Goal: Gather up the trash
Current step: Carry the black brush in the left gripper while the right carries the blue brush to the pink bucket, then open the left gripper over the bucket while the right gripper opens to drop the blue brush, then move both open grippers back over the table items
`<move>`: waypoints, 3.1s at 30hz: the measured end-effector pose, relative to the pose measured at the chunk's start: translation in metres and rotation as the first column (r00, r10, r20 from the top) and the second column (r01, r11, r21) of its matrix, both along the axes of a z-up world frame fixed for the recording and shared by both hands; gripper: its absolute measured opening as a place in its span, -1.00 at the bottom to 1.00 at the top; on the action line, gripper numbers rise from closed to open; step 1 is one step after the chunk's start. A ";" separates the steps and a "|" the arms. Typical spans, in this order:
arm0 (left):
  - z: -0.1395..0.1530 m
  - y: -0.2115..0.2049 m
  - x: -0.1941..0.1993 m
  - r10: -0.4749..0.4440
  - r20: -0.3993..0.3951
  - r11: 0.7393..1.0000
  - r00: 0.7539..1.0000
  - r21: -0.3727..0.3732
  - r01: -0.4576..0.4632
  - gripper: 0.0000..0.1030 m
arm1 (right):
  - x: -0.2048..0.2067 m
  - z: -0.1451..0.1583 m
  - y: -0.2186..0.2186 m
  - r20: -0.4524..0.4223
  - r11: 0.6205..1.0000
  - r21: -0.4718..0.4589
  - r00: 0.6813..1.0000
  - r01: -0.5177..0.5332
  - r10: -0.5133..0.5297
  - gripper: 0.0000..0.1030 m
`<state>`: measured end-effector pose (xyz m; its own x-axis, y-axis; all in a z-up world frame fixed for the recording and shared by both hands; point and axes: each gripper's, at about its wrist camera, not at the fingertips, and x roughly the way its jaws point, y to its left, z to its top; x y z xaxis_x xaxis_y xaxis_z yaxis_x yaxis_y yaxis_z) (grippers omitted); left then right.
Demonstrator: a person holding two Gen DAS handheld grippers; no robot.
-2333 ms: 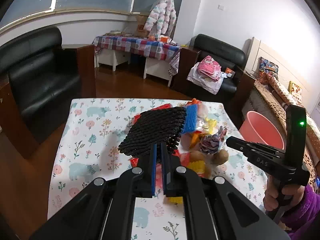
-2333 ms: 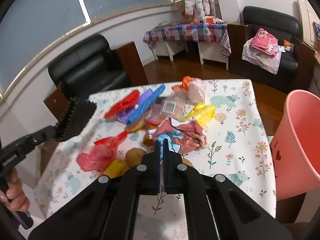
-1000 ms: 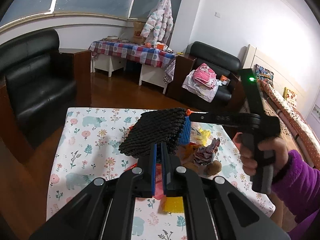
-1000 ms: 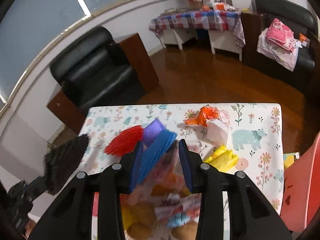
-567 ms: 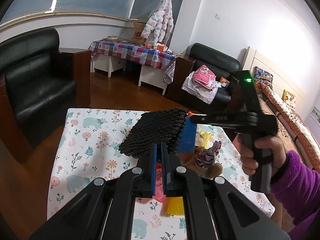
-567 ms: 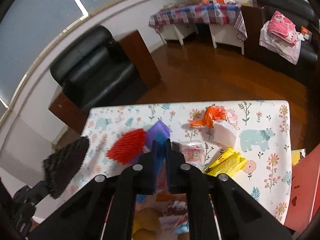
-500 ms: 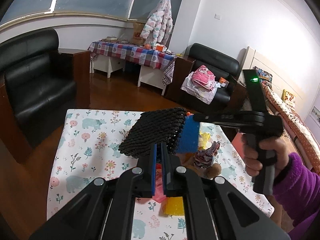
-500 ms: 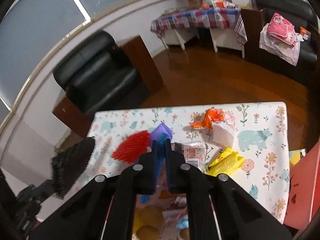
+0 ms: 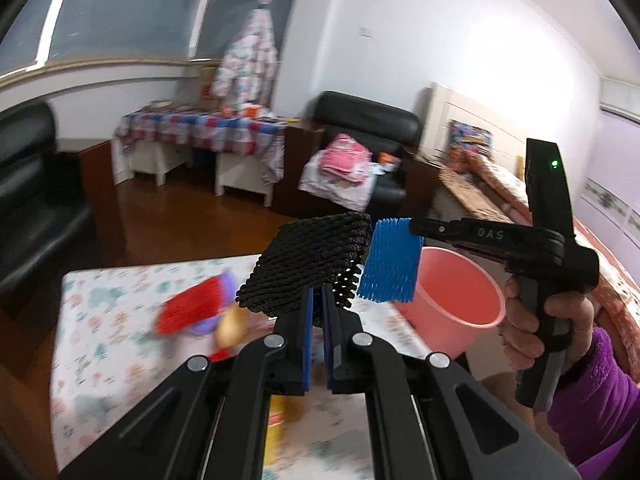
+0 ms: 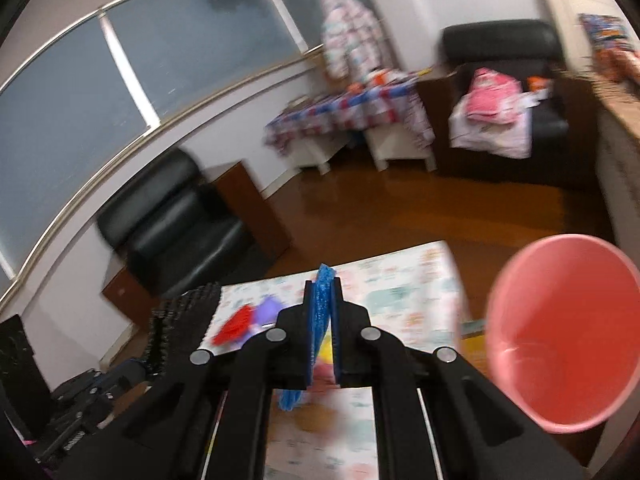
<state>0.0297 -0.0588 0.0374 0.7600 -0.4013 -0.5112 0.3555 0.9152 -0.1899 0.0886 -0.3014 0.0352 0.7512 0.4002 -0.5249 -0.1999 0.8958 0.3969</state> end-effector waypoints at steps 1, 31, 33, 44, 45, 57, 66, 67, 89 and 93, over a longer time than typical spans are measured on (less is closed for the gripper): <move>0.002 -0.010 0.001 -0.022 0.004 1.000 1.000 -0.001 0.022 -0.92 | -0.005 0.000 -0.014 0.005 0.999 -0.004 0.999 0.041 -0.041 -0.86; -0.078 -0.254 0.077 -0.378 -0.194 0.924 0.905 -0.025 0.381 -0.92 | -0.044 -0.059 -0.193 -0.045 0.876 -0.091 0.877 0.473 -0.478 -0.86; -0.081 -0.255 0.078 -0.373 -0.200 0.926 0.906 -0.018 0.377 -0.92 | -0.042 -0.061 -0.193 -0.047 0.877 -0.093 0.878 0.471 -0.476 -0.86; -0.073 -0.249 0.072 -0.321 -0.143 0.945 0.936 0.008 0.326 0.11 | -0.046 -0.062 -0.195 -0.044 0.887 -0.076 0.887 0.456 -0.459 -0.52; -0.071 -0.247 0.072 -0.318 -0.143 0.947 0.937 0.007 0.322 0.12 | -0.046 -0.062 -0.194 -0.046 0.886 -0.073 0.886 0.458 -0.461 -0.52; -0.044 -0.188 0.043 -0.222 -0.090 0.974 0.971 0.028 0.226 0.12 | -0.059 -0.042 -0.147 0.016 0.928 -0.067 0.930 0.367 -0.367 -0.51; -0.032 -0.111 0.013 -0.084 -0.043 0.992 0.996 0.094 0.087 0.15 | -0.063 -0.039 -0.069 0.032 0.976 -0.074 0.979 0.205 -0.203 -0.51; -0.031 -0.097 0.010 -0.060 -0.041 0.994 0.997 0.091 0.063 0.15 | -0.063 -0.039 -0.060 0.029 0.981 -0.072 0.983 0.181 -0.180 -0.51; -0.074 0.083 -0.035 0.210 -0.135 0.965 0.968 0.190 -0.182 -0.23 | -0.063 -0.060 0.044 -0.076 0.991 -0.061 0.990 -0.122 0.117 -0.51; -0.087 0.077 -0.024 0.217 -0.164 0.961 0.962 0.206 -0.182 -0.24 | -0.064 -0.066 0.058 -0.122 0.979 -0.029 0.973 -0.201 0.196 -0.51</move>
<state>0.0060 0.0186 -0.0493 0.7009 -0.1343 -0.7005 0.1370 0.9892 -0.0525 0.0249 -0.2435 -0.0304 0.5906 0.5116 -0.6240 -0.3294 0.8588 0.3924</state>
